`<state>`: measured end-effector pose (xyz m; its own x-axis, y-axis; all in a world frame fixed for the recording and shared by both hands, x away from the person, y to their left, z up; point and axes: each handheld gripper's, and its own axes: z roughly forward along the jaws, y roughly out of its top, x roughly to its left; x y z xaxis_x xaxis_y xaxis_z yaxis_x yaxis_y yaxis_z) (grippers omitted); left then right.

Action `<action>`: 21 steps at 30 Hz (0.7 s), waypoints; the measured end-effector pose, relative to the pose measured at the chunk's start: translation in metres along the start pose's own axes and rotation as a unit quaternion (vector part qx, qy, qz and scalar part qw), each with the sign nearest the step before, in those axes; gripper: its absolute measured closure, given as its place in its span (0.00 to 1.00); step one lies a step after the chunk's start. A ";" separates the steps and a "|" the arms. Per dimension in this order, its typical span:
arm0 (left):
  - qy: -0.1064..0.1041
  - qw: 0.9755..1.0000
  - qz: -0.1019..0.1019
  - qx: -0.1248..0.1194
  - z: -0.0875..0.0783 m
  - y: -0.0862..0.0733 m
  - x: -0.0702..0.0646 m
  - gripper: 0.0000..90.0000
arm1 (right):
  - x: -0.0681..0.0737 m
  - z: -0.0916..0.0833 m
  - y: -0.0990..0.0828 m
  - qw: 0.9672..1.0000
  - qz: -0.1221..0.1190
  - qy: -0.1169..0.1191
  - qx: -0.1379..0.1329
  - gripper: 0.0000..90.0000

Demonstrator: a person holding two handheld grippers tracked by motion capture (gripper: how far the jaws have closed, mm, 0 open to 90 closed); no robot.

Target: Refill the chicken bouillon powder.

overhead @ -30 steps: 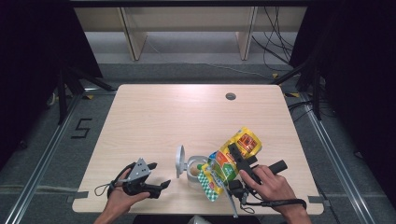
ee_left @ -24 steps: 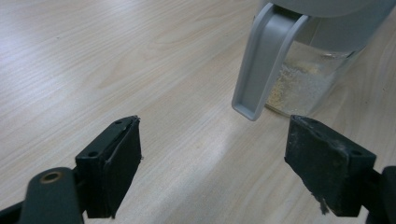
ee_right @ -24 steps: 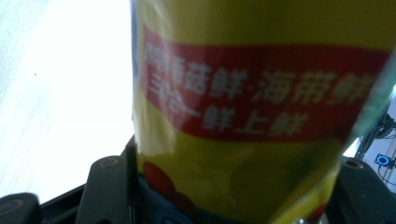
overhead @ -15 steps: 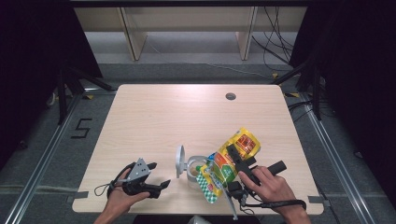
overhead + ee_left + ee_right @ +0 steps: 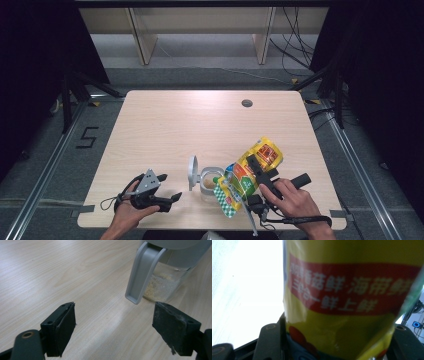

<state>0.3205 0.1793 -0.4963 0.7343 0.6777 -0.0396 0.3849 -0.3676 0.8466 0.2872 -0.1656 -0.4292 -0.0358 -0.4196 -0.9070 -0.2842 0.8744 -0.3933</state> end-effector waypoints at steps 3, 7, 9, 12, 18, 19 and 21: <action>-0.006 1.000 0.011 -0.004 0.001 0.000 0.001 0.20 | 0.000 -0.001 -0.001 1.000 0.001 -0.002 0.003 0.47; -0.005 1.000 0.013 -0.001 0.001 0.000 0.002 0.20 | -0.001 0.000 -0.004 1.000 -0.003 -0.006 0.006 0.48; -0.003 1.000 0.017 0.003 0.001 0.000 0.003 0.20 | 0.000 0.000 -0.006 1.000 0.003 -0.011 0.002 0.48; -0.003 1.000 0.016 0.006 0.001 0.001 0.003 0.20 | 0.000 0.000 -0.007 1.000 0.003 -0.009 0.011 0.48; -0.001 1.000 0.010 -0.001 0.000 0.001 0.001 0.20 | 0.000 0.000 -0.006 1.000 0.002 -0.006 0.008 0.48; 0.000 1.000 0.003 -0.001 0.000 0.000 0.000 0.20 | 0.002 0.001 -0.006 1.000 0.004 -0.022 -0.002 0.48; -0.001 1.000 0.015 0.001 0.000 0.001 0.002 0.20 | 0.000 0.002 -0.005 1.000 -0.005 -0.024 -0.006 0.48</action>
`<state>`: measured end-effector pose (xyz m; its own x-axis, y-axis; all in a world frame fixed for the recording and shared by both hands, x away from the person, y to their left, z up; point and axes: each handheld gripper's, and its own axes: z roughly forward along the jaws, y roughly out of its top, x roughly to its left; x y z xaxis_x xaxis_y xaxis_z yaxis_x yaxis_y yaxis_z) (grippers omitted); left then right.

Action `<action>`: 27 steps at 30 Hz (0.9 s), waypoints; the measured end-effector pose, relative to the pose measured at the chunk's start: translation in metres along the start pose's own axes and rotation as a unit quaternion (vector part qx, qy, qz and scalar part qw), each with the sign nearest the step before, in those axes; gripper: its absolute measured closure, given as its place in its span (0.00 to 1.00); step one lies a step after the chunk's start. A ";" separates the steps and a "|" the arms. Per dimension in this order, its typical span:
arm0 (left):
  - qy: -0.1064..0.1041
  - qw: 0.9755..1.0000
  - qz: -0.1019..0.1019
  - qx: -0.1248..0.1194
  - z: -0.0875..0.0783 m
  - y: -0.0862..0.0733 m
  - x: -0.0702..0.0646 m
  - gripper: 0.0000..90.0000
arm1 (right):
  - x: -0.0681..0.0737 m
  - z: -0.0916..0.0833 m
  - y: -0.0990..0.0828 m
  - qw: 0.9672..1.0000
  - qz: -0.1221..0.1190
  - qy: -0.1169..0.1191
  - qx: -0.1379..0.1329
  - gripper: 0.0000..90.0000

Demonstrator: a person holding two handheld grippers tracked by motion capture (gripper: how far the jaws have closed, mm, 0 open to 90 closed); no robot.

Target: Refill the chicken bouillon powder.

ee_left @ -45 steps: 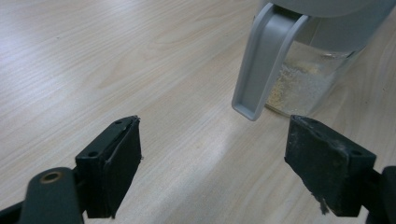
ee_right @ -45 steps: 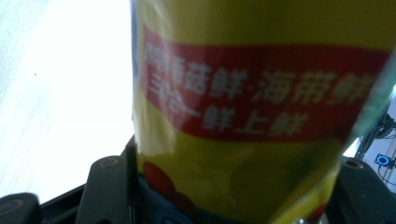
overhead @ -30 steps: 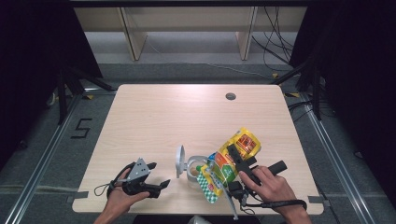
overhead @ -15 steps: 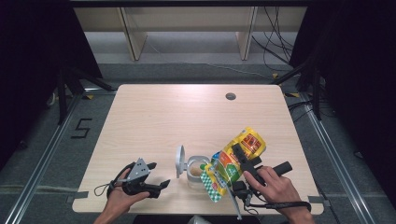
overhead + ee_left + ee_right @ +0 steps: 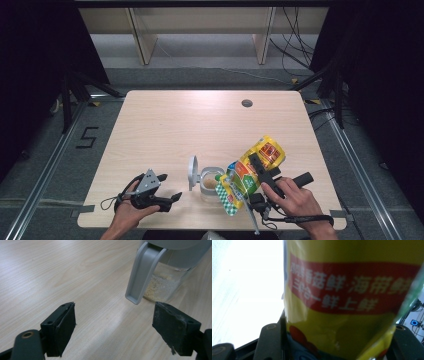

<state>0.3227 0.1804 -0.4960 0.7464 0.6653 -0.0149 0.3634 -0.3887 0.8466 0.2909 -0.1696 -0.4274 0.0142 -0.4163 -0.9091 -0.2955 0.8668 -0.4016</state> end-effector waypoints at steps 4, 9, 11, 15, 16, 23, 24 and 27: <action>-0.002 1.000 -0.002 0.000 0.000 0.000 -0.001 0.20 | 0.001 -0.001 0.003 1.000 0.005 0.012 0.003 0.48; -0.001 1.000 -0.004 0.004 0.001 0.000 -0.002 0.20 | 0.004 -0.001 0.007 1.000 0.018 0.020 0.008 0.48; 0.000 1.000 0.002 0.002 -0.001 0.001 -0.001 0.20 | 0.000 0.002 0.006 1.000 -0.015 0.012 -0.009 0.48; 0.000 1.000 -0.006 -0.002 -0.001 0.000 -0.001 0.20 | 0.002 0.001 0.005 1.000 0.003 0.009 0.000 0.48; 0.002 1.000 -0.003 0.000 -0.001 0.000 -0.001 0.20 | 0.001 0.001 0.007 1.000 -0.002 0.013 0.003 0.48; 0.001 1.000 0.004 0.006 0.001 0.000 -0.001 0.20 | 0.003 0.001 0.007 1.000 0.007 0.007 -0.003 0.48; 0.001 1.000 0.008 0.006 0.001 0.000 -0.001 0.20 | -0.001 0.000 0.009 1.000 -0.009 0.017 0.000 0.48; -0.001 1.000 0.001 0.000 0.001 0.000 -0.002 0.20 | -0.002 0.001 0.011 1.000 -0.006 0.016 -0.004 0.48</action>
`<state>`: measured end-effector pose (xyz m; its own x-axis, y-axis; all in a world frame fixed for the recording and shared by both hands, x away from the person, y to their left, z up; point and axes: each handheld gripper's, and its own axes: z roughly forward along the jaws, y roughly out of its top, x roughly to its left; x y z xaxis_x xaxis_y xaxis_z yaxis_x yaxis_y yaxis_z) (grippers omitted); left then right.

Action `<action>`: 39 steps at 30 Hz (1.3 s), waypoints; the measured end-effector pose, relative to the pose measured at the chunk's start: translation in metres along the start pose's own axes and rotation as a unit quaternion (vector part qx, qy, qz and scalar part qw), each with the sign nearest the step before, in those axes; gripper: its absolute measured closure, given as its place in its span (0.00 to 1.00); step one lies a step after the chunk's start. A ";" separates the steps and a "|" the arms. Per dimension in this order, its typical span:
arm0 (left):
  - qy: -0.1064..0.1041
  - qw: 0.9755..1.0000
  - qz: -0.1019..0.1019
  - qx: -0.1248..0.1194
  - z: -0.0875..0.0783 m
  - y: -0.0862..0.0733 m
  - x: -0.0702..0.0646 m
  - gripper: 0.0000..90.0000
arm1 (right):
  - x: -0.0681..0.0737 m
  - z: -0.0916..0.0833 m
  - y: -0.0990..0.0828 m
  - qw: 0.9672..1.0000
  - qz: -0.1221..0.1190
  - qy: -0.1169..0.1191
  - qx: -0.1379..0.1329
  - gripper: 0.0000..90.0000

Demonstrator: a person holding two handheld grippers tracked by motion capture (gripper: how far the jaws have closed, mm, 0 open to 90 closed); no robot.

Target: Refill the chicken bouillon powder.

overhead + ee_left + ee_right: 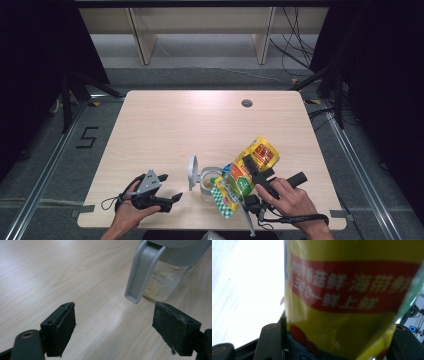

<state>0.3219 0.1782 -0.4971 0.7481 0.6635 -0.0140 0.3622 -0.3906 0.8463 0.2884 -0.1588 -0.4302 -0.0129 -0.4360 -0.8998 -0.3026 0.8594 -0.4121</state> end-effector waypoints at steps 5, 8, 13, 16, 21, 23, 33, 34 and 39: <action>-0.001 1.000 0.003 0.002 -0.001 0.000 0.001 0.20 | 0.001 0.002 -0.001 1.000 0.003 0.005 0.001 0.48; -0.003 1.000 0.000 0.001 -0.001 0.000 0.001 0.20 | 0.003 0.003 -0.005 1.000 0.001 -0.010 -0.003 0.48; 0.000 1.000 -0.009 -0.002 -0.001 0.000 0.000 0.20 | 0.004 -0.003 -0.010 1.000 0.018 0.005 0.017 0.48; 0.001 1.000 0.002 -0.001 -0.001 0.000 0.001 0.20 | 0.003 -0.005 -0.009 1.000 0.013 0.002 0.015 0.48; 0.001 1.000 0.003 -0.001 -0.001 0.000 0.001 0.20 | 0.002 -0.005 -0.005 1.000 0.002 -0.012 -0.001 0.48; -0.002 1.000 -0.001 0.000 -0.001 0.000 0.001 0.20 | -0.001 -0.002 -0.004 1.000 -0.017 -0.018 -0.012 0.48; 0.003 1.000 -0.007 0.004 0.000 -0.001 -0.001 0.20 | -0.002 0.006 -0.001 1.000 -0.002 0.002 -0.001 0.51; 0.002 1.000 -0.007 0.000 0.000 0.000 -0.001 0.20 | -0.003 0.008 -0.002 1.000 -0.011 0.003 -0.006 0.51; -0.002 1.000 0.001 0.000 -0.001 0.000 0.001 0.20 | 0.001 0.006 -0.008 1.000 0.008 0.010 0.006 0.51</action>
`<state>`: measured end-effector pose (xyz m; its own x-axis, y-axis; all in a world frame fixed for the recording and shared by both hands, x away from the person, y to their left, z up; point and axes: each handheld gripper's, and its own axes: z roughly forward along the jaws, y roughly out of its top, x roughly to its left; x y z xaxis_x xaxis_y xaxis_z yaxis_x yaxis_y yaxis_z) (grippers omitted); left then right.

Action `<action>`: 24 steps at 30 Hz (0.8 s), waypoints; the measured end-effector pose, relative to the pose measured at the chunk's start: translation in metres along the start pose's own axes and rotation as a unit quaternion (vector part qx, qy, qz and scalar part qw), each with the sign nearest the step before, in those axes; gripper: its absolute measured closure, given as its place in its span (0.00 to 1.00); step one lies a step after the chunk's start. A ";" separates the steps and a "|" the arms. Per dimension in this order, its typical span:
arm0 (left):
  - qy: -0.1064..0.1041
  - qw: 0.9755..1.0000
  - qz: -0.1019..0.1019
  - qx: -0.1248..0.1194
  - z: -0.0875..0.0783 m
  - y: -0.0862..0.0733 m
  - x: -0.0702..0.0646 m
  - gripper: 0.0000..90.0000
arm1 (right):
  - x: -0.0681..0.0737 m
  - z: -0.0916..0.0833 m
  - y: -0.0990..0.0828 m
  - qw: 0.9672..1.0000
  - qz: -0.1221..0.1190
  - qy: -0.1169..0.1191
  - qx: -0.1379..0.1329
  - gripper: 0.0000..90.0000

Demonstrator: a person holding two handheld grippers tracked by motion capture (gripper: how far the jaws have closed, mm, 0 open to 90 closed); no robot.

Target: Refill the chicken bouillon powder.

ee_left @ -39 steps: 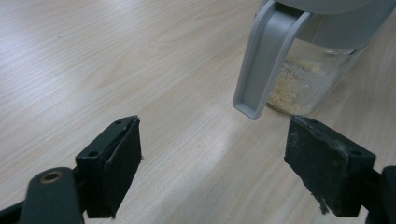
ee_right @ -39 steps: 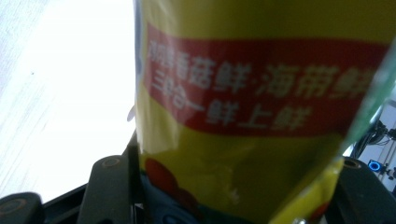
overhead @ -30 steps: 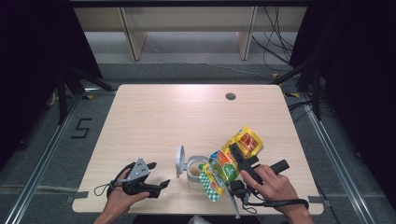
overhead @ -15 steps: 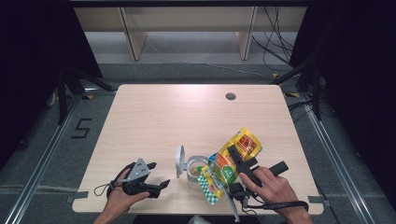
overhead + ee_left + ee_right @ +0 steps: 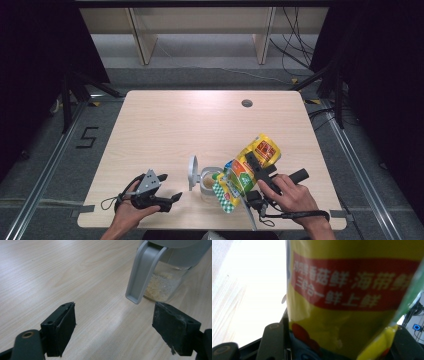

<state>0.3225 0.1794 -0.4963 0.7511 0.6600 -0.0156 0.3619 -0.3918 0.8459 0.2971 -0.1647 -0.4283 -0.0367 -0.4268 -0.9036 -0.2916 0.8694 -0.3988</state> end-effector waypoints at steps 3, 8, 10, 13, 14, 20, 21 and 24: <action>0.001 1.000 0.002 0.003 0.000 0.000 0.000 0.20 | 0.000 -0.001 -0.002 1.000 0.004 -0.007 0.005 0.51; 0.003 1.000 -0.011 -0.001 0.000 -0.001 -0.002 0.20 | -0.001 -0.002 -0.002 1.000 -0.007 -0.011 -0.003 0.51; 0.003 1.000 0.002 -0.001 0.000 0.000 0.000 0.20 | 0.001 -0.004 -0.001 1.000 0.003 -0.008 0.003 0.51; 0.003 1.000 0.002 -0.001 0.000 0.000 0.000 0.20 | 0.000 -0.003 0.001 1.000 -0.008 -0.017 -0.009 0.51; 0.002 1.000 -0.001 -0.003 0.000 0.000 0.000 0.20 | -0.002 -0.003 0.001 1.000 -0.021 -0.008 -0.006 0.51; 0.001 1.000 -0.012 0.001 0.000 -0.001 -0.002 0.20 | -0.003 -0.004 0.007 0.999 -0.023 -0.013 -0.018 0.51; 0.001 1.000 -0.012 0.001 0.000 -0.001 -0.002 0.20 | -0.003 -0.005 0.007 1.000 -0.018 -0.012 -0.016 0.51; 0.002 1.000 0.004 0.002 0.000 0.000 0.000 0.20 | -0.004 -0.003 0.006 0.999 -0.025 -0.022 -0.018 0.51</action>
<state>0.3225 0.1796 -0.4966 0.7513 0.6599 -0.0065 0.3581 -0.3994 0.8440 0.2930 -0.1580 -0.4264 0.0199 -0.4580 -0.8887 -0.3269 0.8371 -0.4387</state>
